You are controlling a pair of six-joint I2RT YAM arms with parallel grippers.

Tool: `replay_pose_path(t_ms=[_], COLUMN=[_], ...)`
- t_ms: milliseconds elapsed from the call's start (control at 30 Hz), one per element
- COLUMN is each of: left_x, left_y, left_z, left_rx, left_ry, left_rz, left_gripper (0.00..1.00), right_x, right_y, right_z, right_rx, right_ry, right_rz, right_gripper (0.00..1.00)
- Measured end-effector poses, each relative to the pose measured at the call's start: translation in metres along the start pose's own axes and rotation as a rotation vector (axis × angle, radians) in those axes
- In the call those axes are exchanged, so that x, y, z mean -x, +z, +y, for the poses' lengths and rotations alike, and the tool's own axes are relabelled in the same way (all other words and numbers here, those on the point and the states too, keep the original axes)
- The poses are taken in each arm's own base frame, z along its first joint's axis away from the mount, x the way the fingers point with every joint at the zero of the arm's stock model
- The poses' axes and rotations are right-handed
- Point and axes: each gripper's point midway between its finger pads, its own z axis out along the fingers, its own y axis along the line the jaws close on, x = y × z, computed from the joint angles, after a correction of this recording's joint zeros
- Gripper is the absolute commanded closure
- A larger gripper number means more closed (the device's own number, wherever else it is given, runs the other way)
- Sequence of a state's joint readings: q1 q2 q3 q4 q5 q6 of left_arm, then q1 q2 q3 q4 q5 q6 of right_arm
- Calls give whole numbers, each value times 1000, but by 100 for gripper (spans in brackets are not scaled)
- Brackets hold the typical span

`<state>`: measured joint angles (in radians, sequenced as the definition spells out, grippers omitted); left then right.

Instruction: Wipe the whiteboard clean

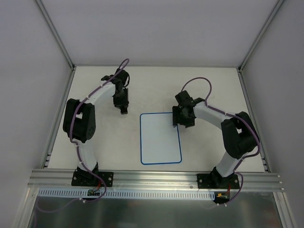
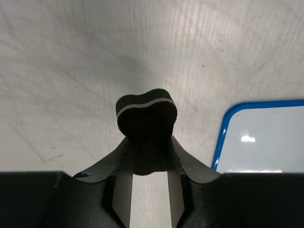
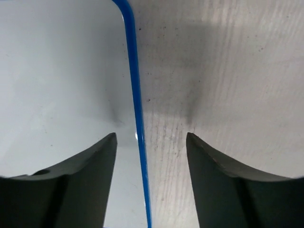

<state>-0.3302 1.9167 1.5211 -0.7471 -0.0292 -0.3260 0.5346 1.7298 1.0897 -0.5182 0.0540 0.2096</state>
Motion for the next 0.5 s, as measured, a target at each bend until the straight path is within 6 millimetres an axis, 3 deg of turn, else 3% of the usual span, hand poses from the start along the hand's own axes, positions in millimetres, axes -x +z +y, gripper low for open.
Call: replay_pose_path(t_ms=[67, 167, 200, 333, 367, 467, 500], left_x=[-3, -16, -21, -29, -29, -29, -28], left_y=[6, 19, 23, 33, 34, 37, 37], left_z=[6, 14, 17, 25, 25, 27, 26], left_rx=[5, 18, 23, 36, 37, 39, 38], left_ry=[-25, -55, -62, -91, -95, -115, -121], left_rz=[1, 29, 40, 60, 60, 55, 51], left_gripper=[100, 97, 94, 64, 52, 33, 21], right_x=[5, 17, 21, 39, 43, 53, 57], right_y=[-10, -30, -37, -65, -73, -90, -96], right_z=[-1, 0, -1, -11, -14, -25, -30], right_rx=[3, 25, 32, 43, 42, 34, 32], right_ry=[-11, -20, -18, -4, -1, 12, 17], right_rz=[-31, -98, -120, -220, -246, -308, -329], right_gripper=[15, 1, 1, 1, 1, 1, 1])
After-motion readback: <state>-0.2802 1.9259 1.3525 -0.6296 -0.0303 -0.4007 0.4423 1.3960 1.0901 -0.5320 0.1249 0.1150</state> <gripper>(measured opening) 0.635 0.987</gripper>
